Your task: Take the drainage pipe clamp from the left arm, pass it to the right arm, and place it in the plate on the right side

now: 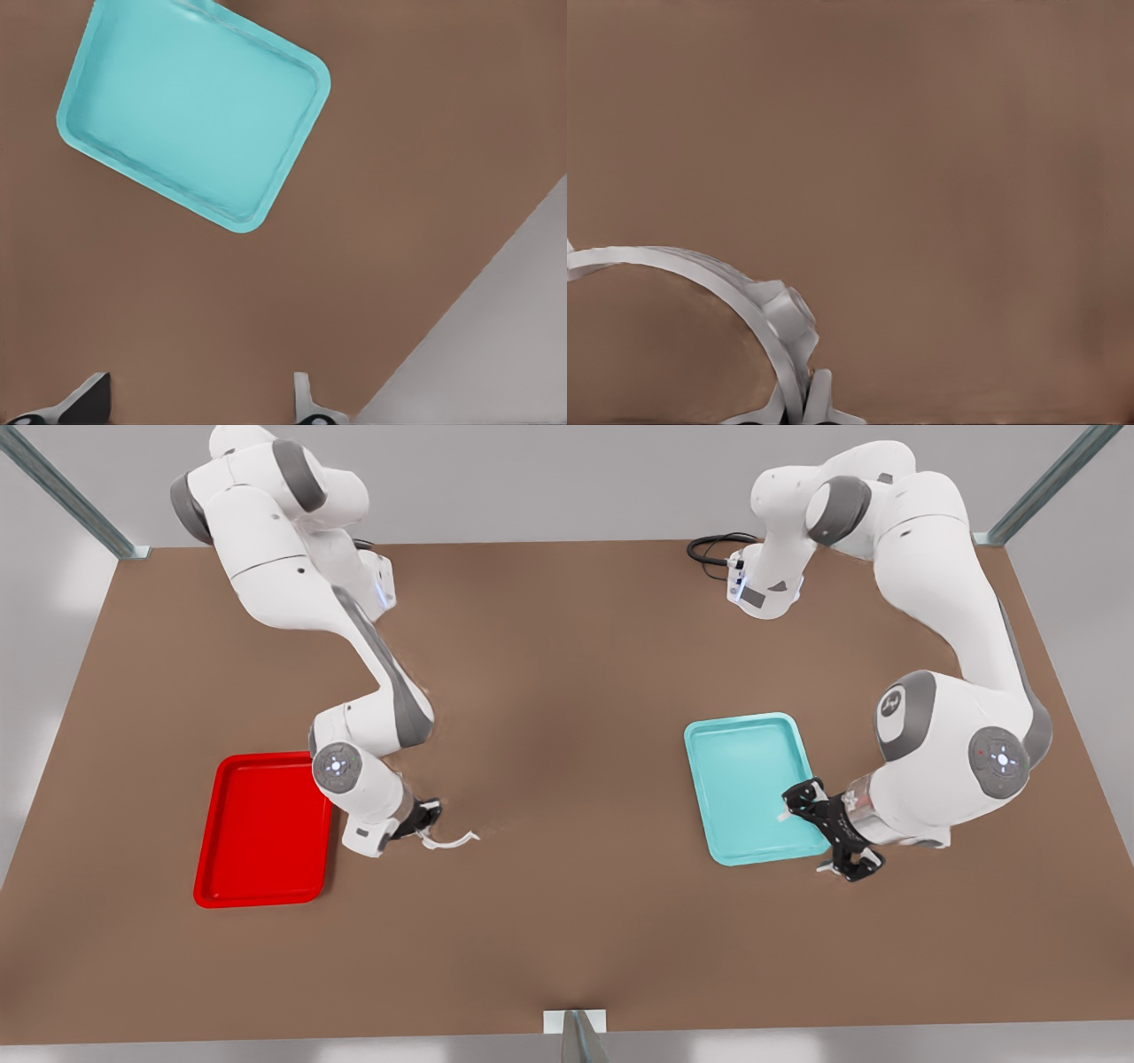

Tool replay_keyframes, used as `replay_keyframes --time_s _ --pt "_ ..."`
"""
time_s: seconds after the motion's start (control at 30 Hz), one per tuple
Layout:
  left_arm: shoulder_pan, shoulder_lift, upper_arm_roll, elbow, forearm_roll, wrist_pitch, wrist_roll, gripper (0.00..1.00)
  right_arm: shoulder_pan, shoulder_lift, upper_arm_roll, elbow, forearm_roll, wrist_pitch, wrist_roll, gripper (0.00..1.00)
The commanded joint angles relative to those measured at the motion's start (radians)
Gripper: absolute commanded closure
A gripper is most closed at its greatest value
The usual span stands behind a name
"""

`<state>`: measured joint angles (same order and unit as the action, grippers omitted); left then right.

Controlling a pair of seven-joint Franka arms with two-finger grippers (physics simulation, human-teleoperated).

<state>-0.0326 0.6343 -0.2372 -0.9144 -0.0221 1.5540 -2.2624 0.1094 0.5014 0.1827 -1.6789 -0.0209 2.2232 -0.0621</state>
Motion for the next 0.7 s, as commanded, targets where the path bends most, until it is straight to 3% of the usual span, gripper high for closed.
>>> replay_keyframes --time_s 0.0,0.07,0.27,0.67 --pt "-0.004 -0.125 -0.001 -0.156 0.189 -0.267 2.429 0.00 -0.132 -0.017 -0.003 0.004 -0.129 -0.146 -0.234 0.79" --pt "0.020 -0.303 0.007 -0.423 0.240 -0.078 2.946 0.00 -0.276 -0.004 -0.017 0.002 -0.247 -0.169 -0.409 0.79" --pt "0.002 -0.286 -0.057 -0.382 0.166 -0.149 2.282 0.00 -0.456 0.031 -0.029 -0.082 -0.389 0.048 -0.470 0.79" --pt "0.016 -0.283 -0.056 -0.389 0.131 -0.098 2.241 0.00 -0.465 0.063 -0.028 -0.235 -0.387 0.223 -0.252 0.79"
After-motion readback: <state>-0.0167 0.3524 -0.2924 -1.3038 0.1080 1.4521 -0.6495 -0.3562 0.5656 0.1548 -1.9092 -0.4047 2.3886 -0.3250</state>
